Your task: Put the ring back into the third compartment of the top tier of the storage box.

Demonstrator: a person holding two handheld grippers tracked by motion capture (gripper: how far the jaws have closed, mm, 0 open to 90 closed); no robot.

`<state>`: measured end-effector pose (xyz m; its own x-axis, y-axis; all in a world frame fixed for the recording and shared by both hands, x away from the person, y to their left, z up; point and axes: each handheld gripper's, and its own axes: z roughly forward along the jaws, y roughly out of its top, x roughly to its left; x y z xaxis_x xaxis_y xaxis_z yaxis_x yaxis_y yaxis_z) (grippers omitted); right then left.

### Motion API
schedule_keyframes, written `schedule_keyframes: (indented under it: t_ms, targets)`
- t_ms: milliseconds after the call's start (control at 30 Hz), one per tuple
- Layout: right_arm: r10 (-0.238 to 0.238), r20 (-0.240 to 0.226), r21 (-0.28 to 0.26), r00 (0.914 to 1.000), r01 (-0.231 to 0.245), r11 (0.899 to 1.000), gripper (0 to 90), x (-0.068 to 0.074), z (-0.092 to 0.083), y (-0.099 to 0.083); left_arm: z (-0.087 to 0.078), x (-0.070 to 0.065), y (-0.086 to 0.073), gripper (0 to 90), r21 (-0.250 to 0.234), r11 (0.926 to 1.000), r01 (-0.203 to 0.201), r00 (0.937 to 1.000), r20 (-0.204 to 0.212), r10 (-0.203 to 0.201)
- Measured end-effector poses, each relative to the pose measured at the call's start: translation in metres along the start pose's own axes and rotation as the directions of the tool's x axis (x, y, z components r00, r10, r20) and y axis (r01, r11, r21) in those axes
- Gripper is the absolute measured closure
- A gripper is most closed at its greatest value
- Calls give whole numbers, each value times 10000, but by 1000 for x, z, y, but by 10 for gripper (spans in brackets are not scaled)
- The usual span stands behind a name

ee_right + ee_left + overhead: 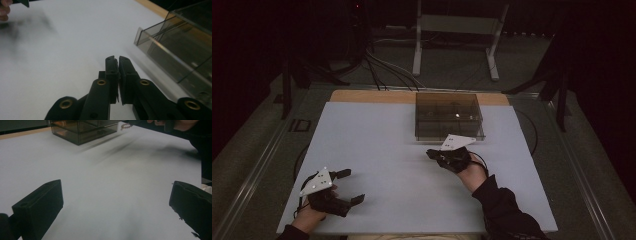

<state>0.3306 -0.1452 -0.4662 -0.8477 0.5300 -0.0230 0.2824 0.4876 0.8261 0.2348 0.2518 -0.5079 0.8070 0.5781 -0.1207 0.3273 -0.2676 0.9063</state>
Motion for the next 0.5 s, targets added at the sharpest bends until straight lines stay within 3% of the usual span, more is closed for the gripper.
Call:
schedule_keyframes:
  t_ms: [500]
  targets:
    - [21,263,-488,9997,-8,9988,874,-6,-18,10,0,0,0,0,12,10000,-33,10000,17,33]
